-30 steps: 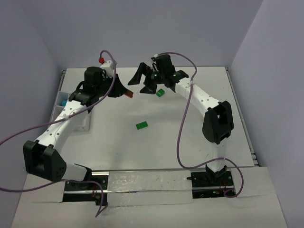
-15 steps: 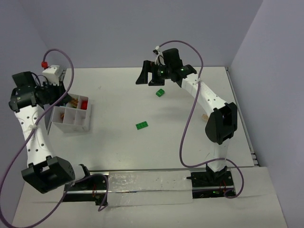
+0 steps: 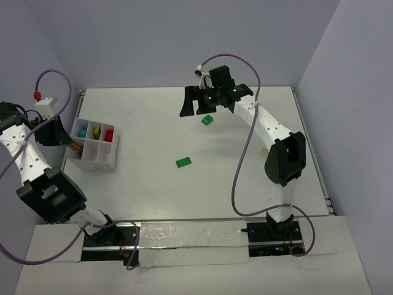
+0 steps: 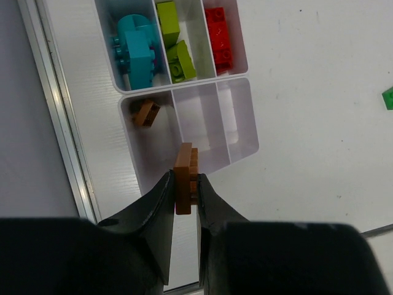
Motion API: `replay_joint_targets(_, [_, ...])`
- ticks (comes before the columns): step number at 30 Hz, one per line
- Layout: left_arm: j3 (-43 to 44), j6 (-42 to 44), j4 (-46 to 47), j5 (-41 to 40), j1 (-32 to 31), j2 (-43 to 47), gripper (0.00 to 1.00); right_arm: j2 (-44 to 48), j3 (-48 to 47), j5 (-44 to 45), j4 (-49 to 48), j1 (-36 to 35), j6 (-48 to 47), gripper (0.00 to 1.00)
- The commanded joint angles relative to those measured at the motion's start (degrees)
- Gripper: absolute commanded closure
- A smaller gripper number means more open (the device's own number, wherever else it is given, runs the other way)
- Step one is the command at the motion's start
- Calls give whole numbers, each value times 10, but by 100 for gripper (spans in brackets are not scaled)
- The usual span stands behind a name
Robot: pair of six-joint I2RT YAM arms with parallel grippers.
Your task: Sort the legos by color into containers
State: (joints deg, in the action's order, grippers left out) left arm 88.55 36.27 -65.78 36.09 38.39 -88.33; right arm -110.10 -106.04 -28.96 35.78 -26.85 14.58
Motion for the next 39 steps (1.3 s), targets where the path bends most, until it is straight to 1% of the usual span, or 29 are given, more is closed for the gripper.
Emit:
replay_joint_targets(1, [16, 5, 37, -16, 7, -7, 100, -7, -2, 10, 7, -2, -31, 0])
replay_joint_targets(4, [5, -4, 65, -36, 8, -10, 100, -8, 1, 16, 10, -1, -43, 0])
replay_joint_targets(5, [3, -5, 70, -39, 7, -12, 99, -8, 1, 18, 11, -2, -47, 0])
replay_joint_targets(6, [0, -7, 76, -44, 8, -14, 96, -9, 2, 21, 14, -2, -53, 0])
replay_joint_targets(7, [-3, -8, 81, -48, 7, -15, 89, -10, 2, 25, 16, -2, -59, 0])
replay_joint_targets(8, [-5, -9, 84, -50, 8, -17, 85, -10, 3, 29, 17, -2, -62, 0])
replay_joint_targets(9, [-6, -11, 89, -51, 8, -18, 84, -10, 3, 29, 18, -3, -65, 0])
replay_joint_targets(11, [-8, -12, 94, -51, 8, -23, 70, -10, 8, 38, 20, -3, -71, 0])
replay_joint_targets(17, [-3, -7, 84, -36, 8, -43, 58, -9, 19, 57, 24, 1, -81, 0])
replay_joint_targets(21, [0, -2, 77, -23, 8, -43, 39, -12, 23, 67, 25, 4, -83, 0])
replay_joint_targets(24, [15, -1, 68, -5, -4, -38, 34, -14, 26, 77, 25, 10, -85, 0])
replay_joint_targets(26, [16, 4, 67, -8, -42, -25, 34, -18, 30, 86, 25, 13, -86, 0])
replay_joint_targets(28, [0, 1, 75, -18, -67, -1, 34, -21, 34, 99, 25, 16, -88, 0])
replay_joint_targets(31, [-49, -16, 118, -48, -190, 38, 33, -25, 50, 118, 23, 32, -89, 0])
replay_joint_targets(32, [-60, -32, 131, -60, -242, 50, 33, -25, 56, 123, 22, 39, -88, 0])
replay_joint_targets(33, [-72, -42, 134, -64, -273, 52, 33, -24, 61, 123, 21, 43, -86, 0])
replay_joint_targets(34, [-83, -55, 142, -66, -309, 50, 32, -22, 66, 123, 20, 55, -83, 0])
replay_joint_targets(36, [-93, -94, 153, -70, -405, 31, 33, -15, 79, 123, 19, 73, -80, 0])
replay_joint_targets(39, [-86, -133, 182, -91, -514, -20, 33, -2, 98, 122, 17, 115, -78, 0])
